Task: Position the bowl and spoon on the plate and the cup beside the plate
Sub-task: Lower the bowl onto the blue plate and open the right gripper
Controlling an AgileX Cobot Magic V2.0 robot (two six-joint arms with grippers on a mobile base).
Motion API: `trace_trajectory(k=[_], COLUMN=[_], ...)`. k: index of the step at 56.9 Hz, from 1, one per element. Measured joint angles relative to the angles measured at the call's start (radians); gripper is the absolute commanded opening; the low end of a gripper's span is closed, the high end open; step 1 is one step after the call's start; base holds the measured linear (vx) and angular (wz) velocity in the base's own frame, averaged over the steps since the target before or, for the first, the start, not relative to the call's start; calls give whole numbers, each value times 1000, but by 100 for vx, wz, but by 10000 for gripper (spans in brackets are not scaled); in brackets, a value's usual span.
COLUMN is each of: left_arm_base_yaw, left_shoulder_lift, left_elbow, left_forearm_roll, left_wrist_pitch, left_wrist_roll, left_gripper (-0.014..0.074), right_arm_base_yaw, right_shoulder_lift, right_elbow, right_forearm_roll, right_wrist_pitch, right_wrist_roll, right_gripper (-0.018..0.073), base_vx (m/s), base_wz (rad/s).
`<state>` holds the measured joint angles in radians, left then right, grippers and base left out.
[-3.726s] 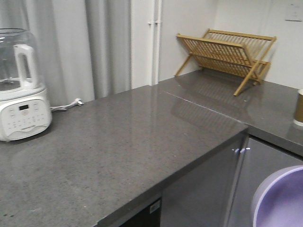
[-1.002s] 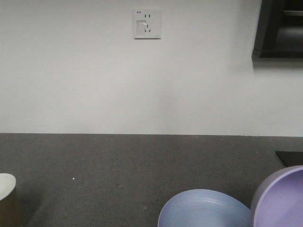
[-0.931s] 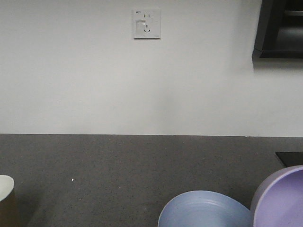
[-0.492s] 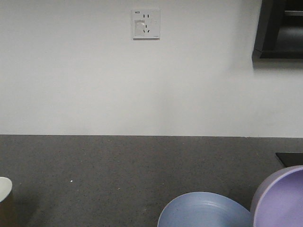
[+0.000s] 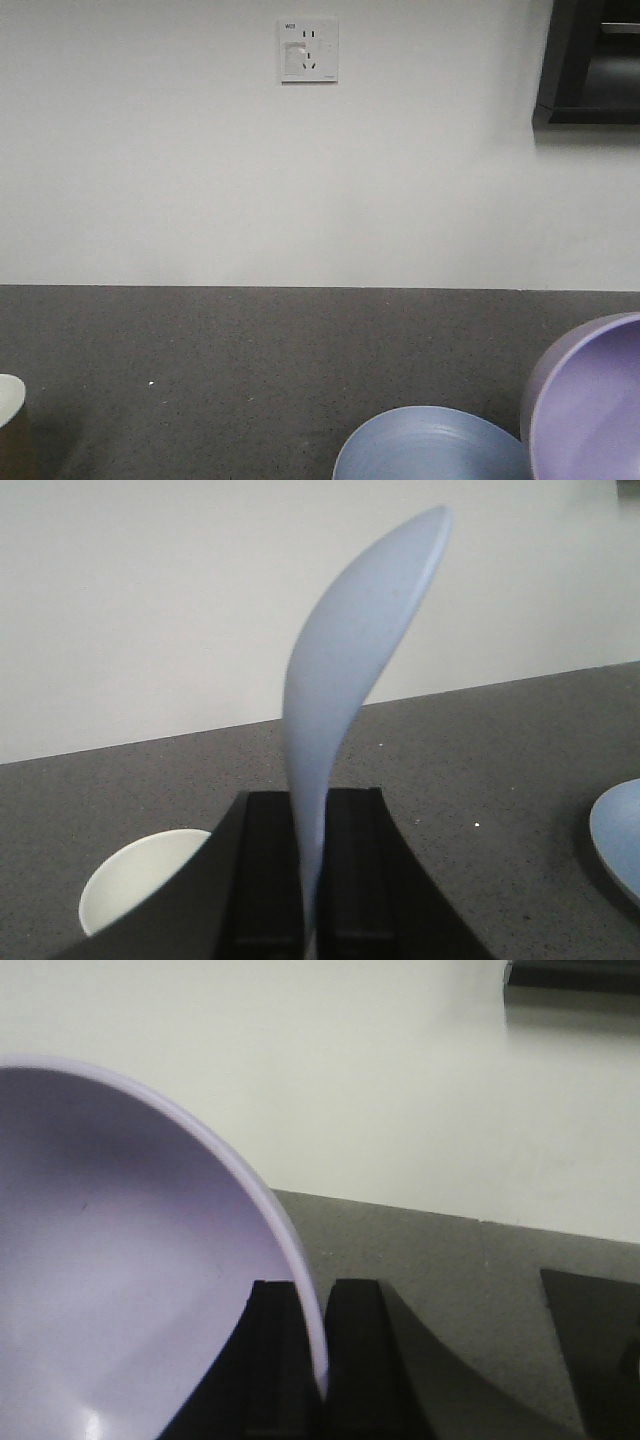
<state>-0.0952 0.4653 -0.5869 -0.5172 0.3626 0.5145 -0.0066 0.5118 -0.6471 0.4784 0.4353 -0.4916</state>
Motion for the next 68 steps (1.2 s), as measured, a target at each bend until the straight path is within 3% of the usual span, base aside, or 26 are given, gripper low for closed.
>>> trace_trajectory(k=[14,26,41,48,59,68], left_arm_base_yaw=[0,0,0,0,0,0], left_shoulder_lift=[0,0,0,0,0,0], left_elbow=[0,0,0,0,0,0], left_forearm_roll=[0,0,0,0,0,0], left_wrist_pitch=[0,0,0,1,1,2], left_wrist_roll=[0,0,0,0,0,0], left_gripper=[0,0,0,0,0,0], right_arm_base_yaw=[50,110,123,130,181,201], right_shoulder_lift=[250,600,943,1041,1088,1089], right_elbow=[-47,-234,-434,-469,-478,-480], right_forearm_roll=[43,28,24,-11,-151,-166], right_wrist_pitch=[114,278,326,338,333,318], right_wrist_roll=[14,23,75,110,209,230], right_gripper=[-8,-8,-8,-8,-8,-5], base_vx=[0,0,0,0,0,0], base_wz=[0,0,0,0,0,0])
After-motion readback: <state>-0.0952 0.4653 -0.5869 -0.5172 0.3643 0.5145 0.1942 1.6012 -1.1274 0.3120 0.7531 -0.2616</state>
